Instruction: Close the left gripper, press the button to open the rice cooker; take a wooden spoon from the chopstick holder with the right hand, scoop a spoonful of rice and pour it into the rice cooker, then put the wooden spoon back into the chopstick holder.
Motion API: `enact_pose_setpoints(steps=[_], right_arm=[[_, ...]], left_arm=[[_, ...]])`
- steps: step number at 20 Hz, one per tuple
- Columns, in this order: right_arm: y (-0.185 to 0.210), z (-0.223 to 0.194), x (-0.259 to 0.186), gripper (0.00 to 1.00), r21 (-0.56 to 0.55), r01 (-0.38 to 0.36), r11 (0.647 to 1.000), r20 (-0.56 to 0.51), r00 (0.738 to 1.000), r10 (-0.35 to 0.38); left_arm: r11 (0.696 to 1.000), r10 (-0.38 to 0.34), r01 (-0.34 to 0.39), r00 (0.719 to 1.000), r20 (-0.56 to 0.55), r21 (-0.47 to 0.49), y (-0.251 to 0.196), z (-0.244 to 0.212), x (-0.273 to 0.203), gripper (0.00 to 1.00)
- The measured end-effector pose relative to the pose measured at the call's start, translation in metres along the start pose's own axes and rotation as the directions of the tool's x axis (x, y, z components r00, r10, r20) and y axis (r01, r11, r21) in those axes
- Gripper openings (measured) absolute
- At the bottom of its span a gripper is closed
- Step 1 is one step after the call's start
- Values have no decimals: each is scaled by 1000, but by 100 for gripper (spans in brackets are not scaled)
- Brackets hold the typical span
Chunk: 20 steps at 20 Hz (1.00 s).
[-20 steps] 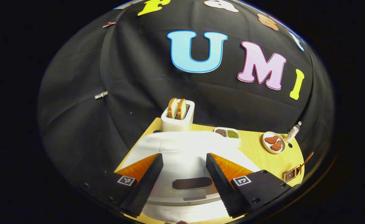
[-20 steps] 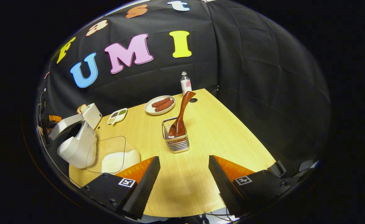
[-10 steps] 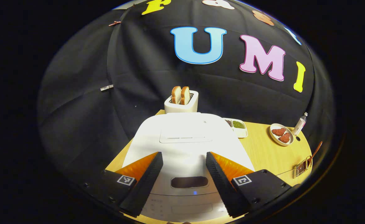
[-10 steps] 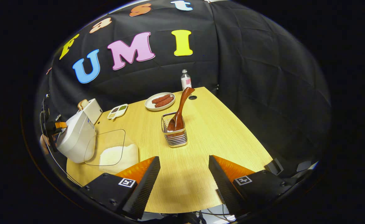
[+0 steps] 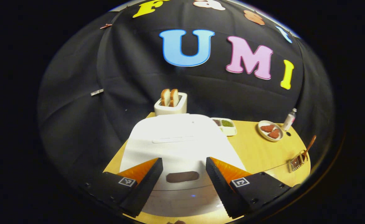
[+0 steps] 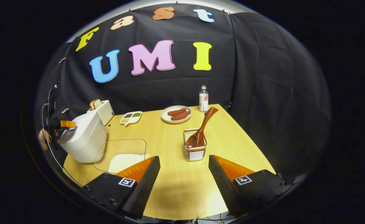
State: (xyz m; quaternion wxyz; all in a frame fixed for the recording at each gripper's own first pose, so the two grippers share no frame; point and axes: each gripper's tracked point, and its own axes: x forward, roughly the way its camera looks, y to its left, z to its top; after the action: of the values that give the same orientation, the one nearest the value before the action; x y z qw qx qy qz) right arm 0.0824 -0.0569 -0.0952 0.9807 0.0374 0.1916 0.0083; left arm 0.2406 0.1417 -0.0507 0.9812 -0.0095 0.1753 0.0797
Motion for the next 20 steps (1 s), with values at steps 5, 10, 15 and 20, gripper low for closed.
enact_pose_setpoints(steps=[5, 10, 15, 20], right_arm=[[41, 58, -37, 99, -9, -7, 1000, 173, 985, 9], [56, 101, -79, 99, -66, -29, 997, 311, 949, 49], [42, 82, -119, 99, -3, -65, 998, 312, 948, 63], [0, 52, -143, 99, 5, -85, 996, 280, 957, 81]], left_arm=[[991, -125, 132, 969, 213, -18, -36, 55, -108, 95], [984, -160, 177, 938, 308, -28, -42, 50, -211, 95], [992, -120, 129, 929, 351, -4, -58, 22, -281, 97], [992, -98, 122, 926, 366, -43, -90, 1, -307, 95]])
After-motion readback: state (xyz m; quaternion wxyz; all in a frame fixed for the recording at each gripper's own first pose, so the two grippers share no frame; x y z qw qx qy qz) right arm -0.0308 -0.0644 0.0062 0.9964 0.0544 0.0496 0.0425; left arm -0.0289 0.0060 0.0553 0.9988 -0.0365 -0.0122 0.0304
